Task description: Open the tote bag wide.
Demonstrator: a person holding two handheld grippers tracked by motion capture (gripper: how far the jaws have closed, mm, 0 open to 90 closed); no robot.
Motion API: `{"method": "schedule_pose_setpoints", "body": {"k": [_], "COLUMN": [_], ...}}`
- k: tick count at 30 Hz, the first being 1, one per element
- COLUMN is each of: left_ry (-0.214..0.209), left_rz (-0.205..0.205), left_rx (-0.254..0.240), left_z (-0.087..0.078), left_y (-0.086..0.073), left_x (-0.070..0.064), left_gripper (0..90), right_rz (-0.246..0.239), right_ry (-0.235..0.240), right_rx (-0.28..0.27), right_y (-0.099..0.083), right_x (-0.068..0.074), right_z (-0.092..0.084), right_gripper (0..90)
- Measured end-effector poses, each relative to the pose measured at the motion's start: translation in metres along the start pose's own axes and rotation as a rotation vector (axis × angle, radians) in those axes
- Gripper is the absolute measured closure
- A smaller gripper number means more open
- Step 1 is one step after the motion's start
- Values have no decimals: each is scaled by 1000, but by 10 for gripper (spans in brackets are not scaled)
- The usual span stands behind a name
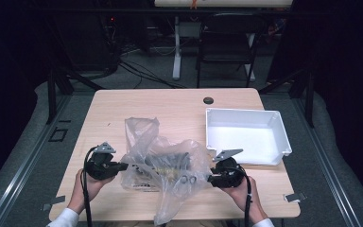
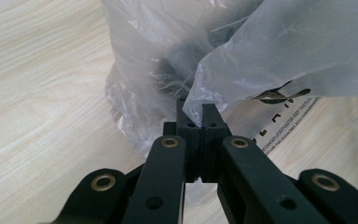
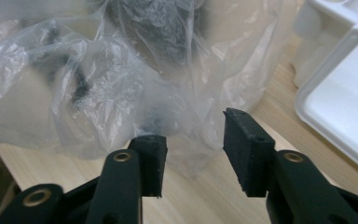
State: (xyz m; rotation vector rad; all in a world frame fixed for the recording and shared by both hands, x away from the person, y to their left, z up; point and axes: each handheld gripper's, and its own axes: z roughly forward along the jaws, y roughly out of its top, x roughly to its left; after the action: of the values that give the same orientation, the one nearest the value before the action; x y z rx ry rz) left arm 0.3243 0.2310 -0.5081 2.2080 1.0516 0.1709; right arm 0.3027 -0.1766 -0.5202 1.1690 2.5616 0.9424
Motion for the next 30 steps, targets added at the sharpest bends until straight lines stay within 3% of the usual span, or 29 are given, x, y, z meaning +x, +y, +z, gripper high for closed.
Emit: {"method": "schedule_pose_setpoints", "body": {"k": [5,10,14,18,21,23,26,28,29,30], "left_ry": [5,5,2,1,-2,-4,-3,-3,-2,1], "left_rz": [9,11,9,20,17,12,21,22,24,28], "left_rx": [3,7,10,17,20,22,32,35,36,46], "left_z": [0,0,1,2,2,4,5,5,5,5], "left_y": [0,-1,0,0,0,0,1,1,0,-1], "left_x": [-1,0,-1,-3,-2,-2,-3,-4,-3,-1], "left_gripper": [900,900,900,900,900,900,900,900,900,900], "right_rz": [9,29,14,-47,-43,-54,-125,-169,-181,-183], "right_ry": [-11,-18,16,52,84,135,157,74,41,-3], "right_rx": [-17,-45,-94,-135,-159,-163,-85,-1,23,54], "right_y": [-2,-5,-1,8,9,11,17,20,20,18], "right_x": [-2,-9,1,23,26,31,47,56,57,54], "right_z": [-18,-27,-34,-38,-38,-34,-18,-1,6,14], "right_gripper": [449,433,367,333,326,305,275,290,341,541]}}
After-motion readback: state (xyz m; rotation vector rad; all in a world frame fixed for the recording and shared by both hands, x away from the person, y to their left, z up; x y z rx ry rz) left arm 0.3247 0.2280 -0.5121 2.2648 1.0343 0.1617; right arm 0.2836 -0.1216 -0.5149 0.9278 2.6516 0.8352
